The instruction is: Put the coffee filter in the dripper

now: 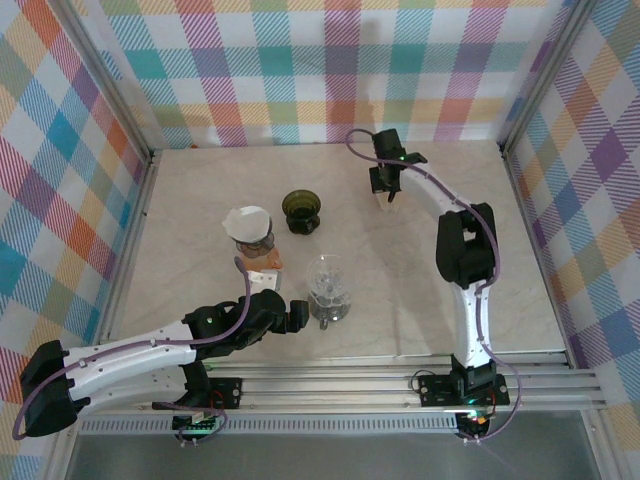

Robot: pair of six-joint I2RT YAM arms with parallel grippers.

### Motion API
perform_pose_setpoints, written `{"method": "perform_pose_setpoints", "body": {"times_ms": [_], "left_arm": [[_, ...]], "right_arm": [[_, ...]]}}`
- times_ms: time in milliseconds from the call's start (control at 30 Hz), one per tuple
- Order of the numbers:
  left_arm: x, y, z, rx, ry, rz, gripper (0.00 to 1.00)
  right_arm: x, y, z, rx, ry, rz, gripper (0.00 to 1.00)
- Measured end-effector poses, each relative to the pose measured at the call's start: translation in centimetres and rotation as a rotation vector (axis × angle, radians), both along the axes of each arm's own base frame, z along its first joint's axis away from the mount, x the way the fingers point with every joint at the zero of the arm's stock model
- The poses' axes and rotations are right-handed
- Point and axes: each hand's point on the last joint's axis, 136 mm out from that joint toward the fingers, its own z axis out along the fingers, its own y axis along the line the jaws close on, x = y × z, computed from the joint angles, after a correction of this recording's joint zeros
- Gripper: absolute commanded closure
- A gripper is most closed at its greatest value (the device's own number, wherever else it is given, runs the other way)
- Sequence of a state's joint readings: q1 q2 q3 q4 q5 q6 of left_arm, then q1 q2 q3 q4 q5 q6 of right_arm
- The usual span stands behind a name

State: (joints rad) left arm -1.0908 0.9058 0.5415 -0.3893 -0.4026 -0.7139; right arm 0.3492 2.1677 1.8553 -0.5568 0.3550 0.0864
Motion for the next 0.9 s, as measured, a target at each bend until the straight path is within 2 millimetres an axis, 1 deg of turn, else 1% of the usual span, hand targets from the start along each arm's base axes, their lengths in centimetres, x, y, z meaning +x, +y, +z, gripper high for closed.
{"method": "perform_pose_setpoints", "body": {"times_ms": [33, 100, 333, 467, 533, 633, 733, 800, 900], "left_arm": [[0.0, 0.0, 0.0, -0.001, 0.000, 0.000, 0.00], [0.0, 0.0, 0.1, -0.007, -0.001, 0.001, 0.00], [0.0, 0.0, 0.9, -0.035, -0.014, 0.001, 0.00], [-0.1, 0.1, 1.5, -0.059, -0.024, 0.002, 0.00], [-0.2, 0.1, 1.8, -0.071, -0.027, 0.001, 0.00], [-0.3, 0.4, 2.2, -0.082, -0.034, 0.002, 0.00], [-0.4, 0.8, 2.5, -0.088, -0.037, 0.005, 0.00], [-0.6, 1.2, 2.7, -0.088, -0.041, 0.010, 0.00], [-0.7, 1.7, 3.1, -0.090, -0.049, 0.014, 0.00]], "right_arm": [[-0.5, 0.1, 0.3, 0.001, -0.001, 0.002, 1.00], [-1.4, 0.2, 1.5, 0.007, -0.015, 0.010, 1.00], [-4.5, 0.8, 8.0, 0.060, -0.133, 0.034, 1.00], [-7.1, 0.7, 10.4, 0.088, -0.171, 0.040, 1.00], [-8.8, 0.7, 11.4, 0.101, -0.184, 0.050, 1.00], [-11.7, 0.9, 13.4, 0.130, -0.207, 0.072, 1.00], [-15.5, 2.3, 16.0, 0.182, -0.235, 0.133, 1.00], [-18.6, 3.6, 17.4, 0.232, -0.232, 0.192, 1.00], [-22.7, 5.2, 18.5, 0.290, -0.196, 0.280, 1.00]]}}
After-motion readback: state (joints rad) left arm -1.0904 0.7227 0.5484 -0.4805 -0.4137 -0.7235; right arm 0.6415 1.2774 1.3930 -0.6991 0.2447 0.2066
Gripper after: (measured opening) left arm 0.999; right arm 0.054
